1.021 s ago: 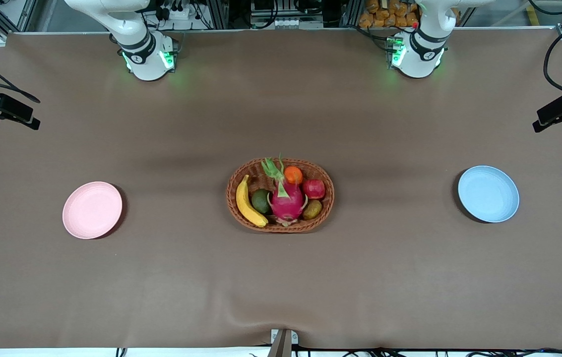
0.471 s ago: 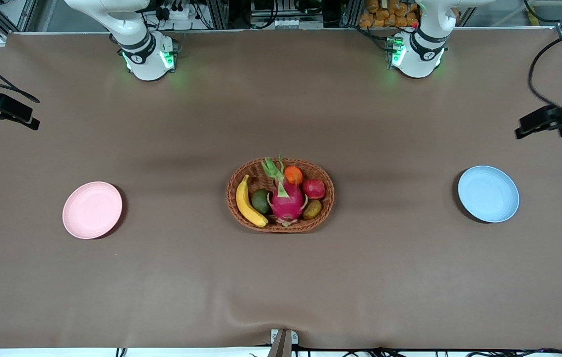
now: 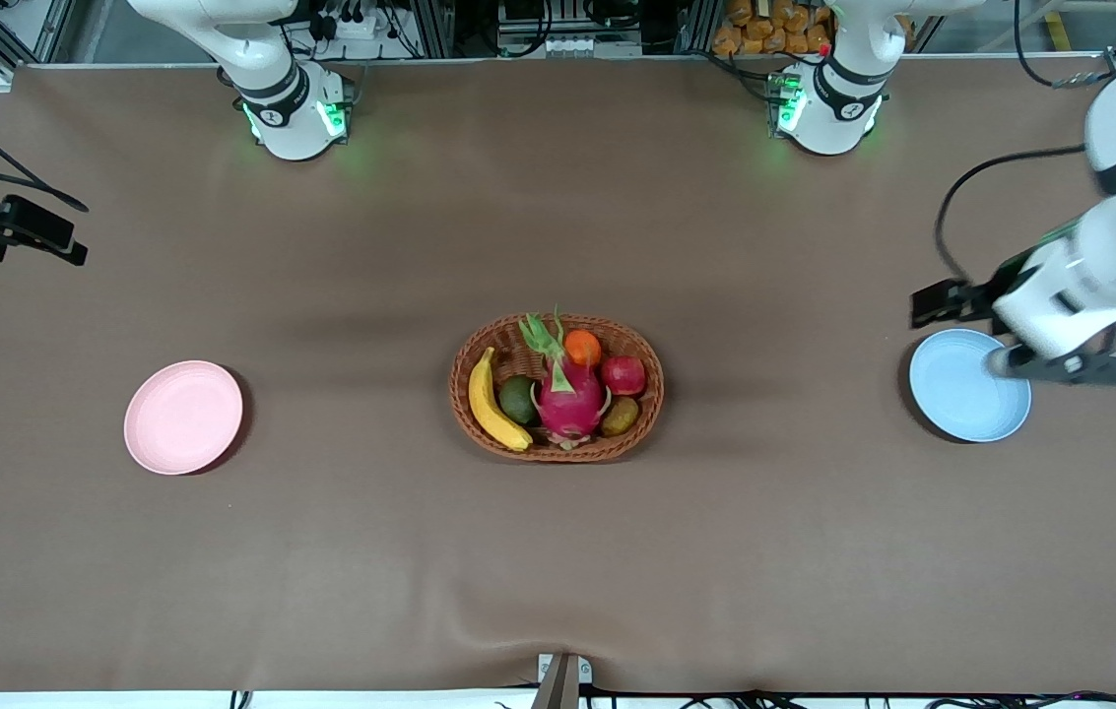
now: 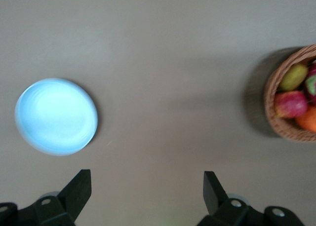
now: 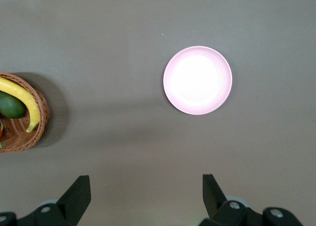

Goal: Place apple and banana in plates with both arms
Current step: 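Move the left gripper to the basket while the right gripper approaches it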

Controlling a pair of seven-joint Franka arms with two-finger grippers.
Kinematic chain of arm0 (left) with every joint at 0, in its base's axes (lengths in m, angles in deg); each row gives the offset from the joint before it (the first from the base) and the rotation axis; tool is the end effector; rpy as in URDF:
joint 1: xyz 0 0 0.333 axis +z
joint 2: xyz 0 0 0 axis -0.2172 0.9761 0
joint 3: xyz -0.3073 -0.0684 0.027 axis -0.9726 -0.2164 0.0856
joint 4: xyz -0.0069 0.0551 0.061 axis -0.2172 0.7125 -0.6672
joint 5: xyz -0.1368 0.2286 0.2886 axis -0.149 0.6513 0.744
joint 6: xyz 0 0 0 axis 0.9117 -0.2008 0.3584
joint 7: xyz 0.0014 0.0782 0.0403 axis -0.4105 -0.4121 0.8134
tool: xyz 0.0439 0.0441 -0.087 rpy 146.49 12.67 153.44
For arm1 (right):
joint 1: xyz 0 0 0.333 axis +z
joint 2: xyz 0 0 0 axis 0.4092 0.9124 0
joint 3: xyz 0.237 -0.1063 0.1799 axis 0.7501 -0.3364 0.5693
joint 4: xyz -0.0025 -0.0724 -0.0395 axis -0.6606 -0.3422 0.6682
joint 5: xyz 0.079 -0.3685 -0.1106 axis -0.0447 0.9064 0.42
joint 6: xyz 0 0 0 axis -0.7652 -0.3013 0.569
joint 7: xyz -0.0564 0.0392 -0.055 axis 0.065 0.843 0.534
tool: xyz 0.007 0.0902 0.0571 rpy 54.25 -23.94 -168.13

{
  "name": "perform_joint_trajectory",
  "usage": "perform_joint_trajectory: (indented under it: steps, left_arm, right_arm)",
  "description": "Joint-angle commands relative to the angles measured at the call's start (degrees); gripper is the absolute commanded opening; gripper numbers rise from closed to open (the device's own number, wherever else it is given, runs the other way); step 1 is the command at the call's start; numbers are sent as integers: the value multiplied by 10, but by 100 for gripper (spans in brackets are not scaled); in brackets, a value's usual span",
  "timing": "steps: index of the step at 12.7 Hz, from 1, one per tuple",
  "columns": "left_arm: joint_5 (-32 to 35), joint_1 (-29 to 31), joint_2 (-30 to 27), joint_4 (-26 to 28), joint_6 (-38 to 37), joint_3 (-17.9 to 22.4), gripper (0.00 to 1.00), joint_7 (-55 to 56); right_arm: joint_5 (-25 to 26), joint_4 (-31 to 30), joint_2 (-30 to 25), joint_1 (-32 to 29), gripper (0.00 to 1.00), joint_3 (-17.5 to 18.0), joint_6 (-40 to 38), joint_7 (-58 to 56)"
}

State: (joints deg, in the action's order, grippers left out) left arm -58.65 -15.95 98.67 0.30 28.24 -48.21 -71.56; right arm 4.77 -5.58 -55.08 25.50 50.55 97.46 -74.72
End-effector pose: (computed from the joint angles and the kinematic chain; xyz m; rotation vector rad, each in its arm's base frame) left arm 0.6158 -0.1043 0.5220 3.0466 -0.1696 -0.1516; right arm 0.5510 -0.0165 0.6202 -3.0724 0.1092 0.0641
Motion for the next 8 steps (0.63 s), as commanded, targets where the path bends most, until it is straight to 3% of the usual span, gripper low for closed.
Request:
perform_joint_trajectory:
  steps: [1,4,8]
  left_arm:
    - [-44,-3,42,-10,30,-24,100,1]
    - [-35,-58,85,-10,97,-31,100,0]
    - [-27,-119,153,-5,204,-36,100,-3]
  right_arm:
    - [-14,40,62,31,100,2,19,2]
    - [-29,99,149,73,100,3,43,3]
    - [-38,100,225,145,100,3,188,3]
